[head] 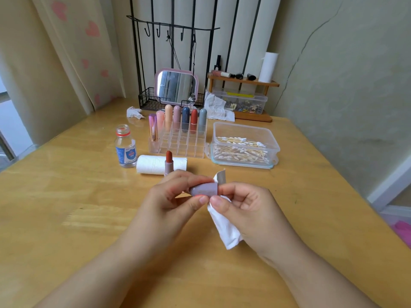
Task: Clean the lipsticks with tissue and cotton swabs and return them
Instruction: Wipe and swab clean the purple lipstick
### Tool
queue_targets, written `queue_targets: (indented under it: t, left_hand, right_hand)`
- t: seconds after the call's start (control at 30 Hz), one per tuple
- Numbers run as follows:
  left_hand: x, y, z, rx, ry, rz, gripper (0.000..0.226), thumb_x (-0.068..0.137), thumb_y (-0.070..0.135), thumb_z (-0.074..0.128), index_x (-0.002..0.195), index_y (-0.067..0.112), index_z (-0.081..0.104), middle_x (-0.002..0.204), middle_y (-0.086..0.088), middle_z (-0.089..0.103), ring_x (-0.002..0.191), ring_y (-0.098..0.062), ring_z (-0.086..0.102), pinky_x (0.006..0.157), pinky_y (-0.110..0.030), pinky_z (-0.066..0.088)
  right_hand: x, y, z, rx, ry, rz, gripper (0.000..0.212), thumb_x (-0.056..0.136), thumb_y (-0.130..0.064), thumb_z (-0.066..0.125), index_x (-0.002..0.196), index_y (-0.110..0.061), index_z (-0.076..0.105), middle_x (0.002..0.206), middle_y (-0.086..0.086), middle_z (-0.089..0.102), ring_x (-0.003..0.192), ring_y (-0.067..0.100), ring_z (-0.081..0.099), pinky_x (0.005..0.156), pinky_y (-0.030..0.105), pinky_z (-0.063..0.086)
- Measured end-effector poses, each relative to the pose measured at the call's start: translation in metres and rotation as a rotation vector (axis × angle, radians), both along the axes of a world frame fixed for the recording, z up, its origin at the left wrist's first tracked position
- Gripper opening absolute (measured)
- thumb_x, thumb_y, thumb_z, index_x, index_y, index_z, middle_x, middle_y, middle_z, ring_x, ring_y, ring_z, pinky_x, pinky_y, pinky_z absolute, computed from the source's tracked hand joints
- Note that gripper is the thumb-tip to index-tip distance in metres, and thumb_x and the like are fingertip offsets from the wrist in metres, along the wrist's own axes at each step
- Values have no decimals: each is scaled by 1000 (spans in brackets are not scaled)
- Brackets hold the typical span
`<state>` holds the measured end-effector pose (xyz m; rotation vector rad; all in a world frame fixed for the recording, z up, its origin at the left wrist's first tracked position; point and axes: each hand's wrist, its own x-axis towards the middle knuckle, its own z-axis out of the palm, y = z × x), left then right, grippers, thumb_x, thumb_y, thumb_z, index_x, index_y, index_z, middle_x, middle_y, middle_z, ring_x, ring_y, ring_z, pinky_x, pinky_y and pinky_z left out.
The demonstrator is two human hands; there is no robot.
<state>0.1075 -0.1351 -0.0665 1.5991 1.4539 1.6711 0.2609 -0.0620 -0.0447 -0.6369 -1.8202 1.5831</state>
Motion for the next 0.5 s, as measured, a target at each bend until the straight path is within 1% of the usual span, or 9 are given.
queue_targets:
  t: [0.1,0.13,0.2,0.23,0.3,0.37,0.4,0.43,0.5]
  left_hand:
    - [4,2,3,-63,-224,-42,36,68,26,77,103,24,70,92,-7,69,84,-19,67,78,-29,55]
    - [6,2,5,-116,-318,-77,35,71,27,72,105,19,66,84,-8,68,74,-20,67,72,-29,56]
    - [7,2,7,-212,-411,-144,44,79,42,59,104,6,57,69,-8,62,56,-22,60,60,-31,54]
    - [7,2,7,-234,-416,-167,48,82,45,52,100,1,56,65,-8,59,51,-22,55,57,-32,51]
    - [5,2,8,-224,-406,-178,43,83,38,50,90,-3,56,62,-7,57,48,-19,50,53,-30,49]
    - [5,1,11,-167,-437,-168,30,80,26,55,87,-2,55,63,-7,59,48,-17,51,52,-27,49]
    - [5,0,11,-129,-449,-156,24,78,22,58,86,-1,55,65,-8,61,49,-17,53,53,-27,50]
    - [5,0,11,-91,-444,-141,22,77,19,62,86,2,54,68,-8,63,50,-17,54,55,-26,51]
    - [5,-1,7,-27,-381,-104,30,74,26,70,87,6,53,75,-10,66,56,-16,56,60,-25,50]
  right_hand:
    - [-1,-1,-1,144,18,-82,10,84,-11,70,94,-8,70,77,-8,72,70,2,66,67,15,47]
    - [0,1,0,307,-4,-138,9,83,-11,70,92,-9,71,81,-14,70,74,-1,65,70,14,47]
    - [2,4,3,727,-62,-224,8,81,-14,67,88,-16,69,84,-23,64,78,-6,61,73,5,41]
    - [2,4,4,860,-80,-225,10,81,-15,64,89,-20,68,84,-20,64,78,-6,59,73,3,39]
    - [3,5,3,937,-93,-193,13,82,-18,59,91,-20,69,84,-11,64,77,-3,57,74,2,38]
    - [2,4,1,876,-113,-188,17,81,-23,60,93,-18,71,87,-8,66,78,0,60,73,10,44]
    - [2,2,0,763,-117,-184,19,80,-25,63,94,-18,72,89,-8,68,80,5,63,74,18,49]
    - [0,0,1,580,-99,-164,20,79,-24,66,97,-16,72,91,-5,70,82,9,66,75,25,52]
    - [-2,-6,3,191,-24,-43,16,82,-10,71,98,-12,71,89,1,74,82,11,69,73,23,52]
